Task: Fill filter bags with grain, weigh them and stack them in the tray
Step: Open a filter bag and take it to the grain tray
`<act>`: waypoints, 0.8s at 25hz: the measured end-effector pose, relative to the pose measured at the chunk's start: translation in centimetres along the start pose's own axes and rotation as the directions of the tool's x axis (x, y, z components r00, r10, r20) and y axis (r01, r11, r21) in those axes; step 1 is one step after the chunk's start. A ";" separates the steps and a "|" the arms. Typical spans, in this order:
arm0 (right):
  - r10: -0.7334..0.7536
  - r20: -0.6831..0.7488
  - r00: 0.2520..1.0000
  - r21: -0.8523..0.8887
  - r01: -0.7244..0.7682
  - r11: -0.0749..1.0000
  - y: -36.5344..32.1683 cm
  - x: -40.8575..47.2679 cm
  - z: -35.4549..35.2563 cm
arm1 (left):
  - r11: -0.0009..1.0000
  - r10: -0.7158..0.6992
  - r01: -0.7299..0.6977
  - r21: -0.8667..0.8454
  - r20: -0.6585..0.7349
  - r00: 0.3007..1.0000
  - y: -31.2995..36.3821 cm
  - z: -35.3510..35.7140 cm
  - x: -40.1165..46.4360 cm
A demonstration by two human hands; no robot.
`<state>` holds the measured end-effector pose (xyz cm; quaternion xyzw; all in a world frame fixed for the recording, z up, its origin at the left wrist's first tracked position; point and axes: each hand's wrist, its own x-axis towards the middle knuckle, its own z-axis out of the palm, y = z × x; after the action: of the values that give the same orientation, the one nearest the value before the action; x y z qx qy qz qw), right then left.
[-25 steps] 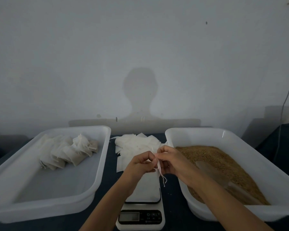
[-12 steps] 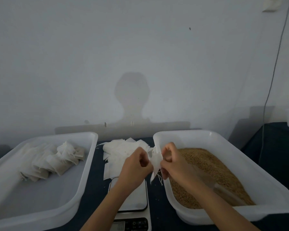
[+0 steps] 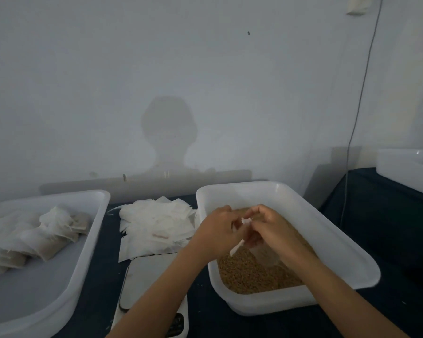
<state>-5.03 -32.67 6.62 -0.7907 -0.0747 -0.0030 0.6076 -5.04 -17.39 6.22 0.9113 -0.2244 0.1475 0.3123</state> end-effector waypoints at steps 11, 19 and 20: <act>0.296 0.102 0.950 -0.933 -0.013 0.360 6.4 1.3 -5.4 | 0.914 0.226 -0.209 0.346 -0.009 0.974 -1.8 1.3 0.2; 0.109 0.239 0.965 -0.952 0.211 0.223 3.0 2.9 -8.7 | 0.879 0.263 -0.237 0.413 -0.006 0.965 -3.0 -0.6 0.1; 0.081 0.256 0.963 -0.952 0.237 0.196 2.9 3.1 -8.7 | 0.882 0.259 -0.248 0.400 0.027 0.965 -3.2 -0.7 0.2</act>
<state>-0.88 -41.43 6.45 -0.9839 -0.1717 0.0191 -0.0457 -3.38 -14.76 5.26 0.9164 -0.3024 0.2421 0.1006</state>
